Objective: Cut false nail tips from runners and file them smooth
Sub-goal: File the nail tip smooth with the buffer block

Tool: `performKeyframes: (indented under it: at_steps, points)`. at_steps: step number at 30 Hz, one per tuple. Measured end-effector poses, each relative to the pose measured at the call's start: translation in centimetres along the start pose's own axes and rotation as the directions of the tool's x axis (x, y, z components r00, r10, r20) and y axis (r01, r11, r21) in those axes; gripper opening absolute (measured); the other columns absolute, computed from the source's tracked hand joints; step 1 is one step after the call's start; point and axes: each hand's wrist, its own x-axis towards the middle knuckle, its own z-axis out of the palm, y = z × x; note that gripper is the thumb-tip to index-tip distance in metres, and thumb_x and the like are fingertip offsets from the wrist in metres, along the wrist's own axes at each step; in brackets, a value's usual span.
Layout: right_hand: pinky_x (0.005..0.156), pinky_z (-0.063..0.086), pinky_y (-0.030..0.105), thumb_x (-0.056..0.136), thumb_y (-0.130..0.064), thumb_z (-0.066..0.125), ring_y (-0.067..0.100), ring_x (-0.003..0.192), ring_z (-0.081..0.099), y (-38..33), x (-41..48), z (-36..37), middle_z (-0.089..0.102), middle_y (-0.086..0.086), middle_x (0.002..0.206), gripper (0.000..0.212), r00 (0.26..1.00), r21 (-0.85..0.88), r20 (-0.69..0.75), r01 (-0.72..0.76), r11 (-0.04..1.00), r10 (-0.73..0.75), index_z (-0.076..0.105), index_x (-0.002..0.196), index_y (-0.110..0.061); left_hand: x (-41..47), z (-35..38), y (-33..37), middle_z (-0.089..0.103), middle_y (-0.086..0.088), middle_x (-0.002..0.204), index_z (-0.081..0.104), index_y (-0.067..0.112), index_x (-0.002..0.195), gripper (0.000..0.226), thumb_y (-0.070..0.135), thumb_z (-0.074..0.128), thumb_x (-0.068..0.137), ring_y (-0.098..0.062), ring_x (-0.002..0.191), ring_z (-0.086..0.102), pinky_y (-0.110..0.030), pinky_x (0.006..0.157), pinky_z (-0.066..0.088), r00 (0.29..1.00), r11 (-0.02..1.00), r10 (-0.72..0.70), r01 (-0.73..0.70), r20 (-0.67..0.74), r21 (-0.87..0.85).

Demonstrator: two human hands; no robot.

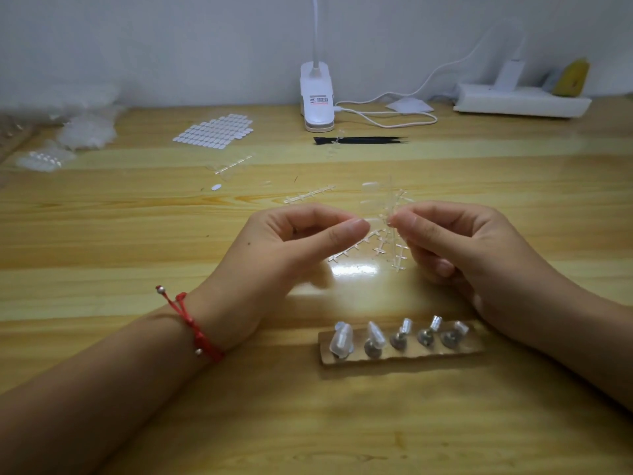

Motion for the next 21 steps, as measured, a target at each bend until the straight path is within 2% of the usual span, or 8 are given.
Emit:
performKeyframes:
  at_steps: [5, 9, 13, 16, 19, 21]
  points:
    - [0.043, 0.028, 0.011, 0.069, -0.042, 0.069, 0.002, 0.044, 0.034, -0.22, -0.01, -0.04, 0.046, -0.014, 0.051, 0.017, 0.998, 0.002, 0.049, -0.027, 1.0, 0.027, 0.075, 0.072, -0.026, 0.12, -0.07, -0.07, 0.068, 0.009, 0.069, 0.076, 0.022, 0.076, 0.02, 0.037, 0.073, 0.063, -0.004, 0.061, 0.059, -0.021, 0.055, 0.051, 1.0, 1.0, 0.006, -0.006, 0.028, 0.02]
    - [0.044, 0.03, 0.009, 0.068, -0.042, 0.068, 0.001, 0.043, 0.036, -0.38, -0.06, 0.05, 0.047, -0.014, 0.051, 0.016, 0.996, -0.003, 0.087, -0.026, 1.0, 0.026, 0.075, 0.068, -0.027, 0.16, -0.09, -0.15, 0.068, 0.003, 0.073, 0.076, 0.021, 0.078, 0.021, 0.037, 0.074, 0.064, -0.008, 0.064, 0.057, -0.024, 0.055, 0.051, 0.999, 0.999, 0.013, -0.014, 0.033, 0.033]
    - [0.045, 0.031, 0.008, 0.069, -0.042, 0.077, 0.0, 0.046, 0.038, -0.32, -0.2, 0.07, 0.047, -0.013, 0.051, 0.013, 0.992, -0.047, 0.126, 0.001, 0.999, 0.004, 0.077, 0.072, -0.029, 0.1, 0.03, -0.11, 0.069, -0.002, 0.08, 0.076, 0.023, 0.077, 0.024, 0.041, 0.074, 0.062, -0.012, 0.068, 0.055, -0.024, 0.056, 0.049, 0.998, 0.998, 0.021, -0.025, 0.061, 0.056]
    - [0.045, 0.03, 0.009, 0.065, -0.048, 0.071, 0.001, 0.044, 0.035, -0.07, -0.06, 0.03, 0.041, -0.011, 0.051, 0.021, 0.997, -0.041, 0.076, -0.004, 0.999, 0.007, 0.076, 0.071, -0.028, 0.04, 0.09, -0.08, 0.067, 0.002, 0.074, 0.075, 0.024, 0.074, 0.019, 0.039, 0.074, 0.063, -0.014, 0.062, 0.055, -0.024, 0.055, 0.048, 0.999, 0.999, 0.025, -0.027, 0.042, 0.04]
    - [0.043, 0.027, 0.012, 0.063, -0.046, 0.075, 0.004, 0.044, 0.031, 0.08, 0.07, -0.01, 0.037, -0.004, 0.054, 0.021, 1.0, -0.016, 0.012, -0.016, 1.0, 0.017, 0.073, 0.068, -0.025, -0.07, 0.17, -0.05, 0.063, 0.009, 0.063, 0.072, 0.024, 0.065, 0.012, 0.036, 0.074, 0.064, -0.013, 0.056, 0.054, -0.024, 0.052, 0.048, 0.999, 0.999, 0.033, -0.033, -0.003, 0.012]
    - [0.043, 0.024, 0.016, 0.063, -0.041, 0.082, 0.006, 0.045, 0.029, 0.14, 0.09, -0.03, 0.036, 0.0, 0.057, 0.02, 0.999, -0.005, -0.029, -0.03, 1.0, 0.03, 0.072, 0.065, -0.024, -0.13, 0.3, 0.04, 0.061, 0.012, 0.059, 0.069, 0.022, 0.06, 0.012, 0.032, 0.074, 0.064, -0.006, 0.053, 0.054, -0.018, 0.051, 0.045, 0.998, 0.999, 0.051, -0.051, -0.03, 0.003]
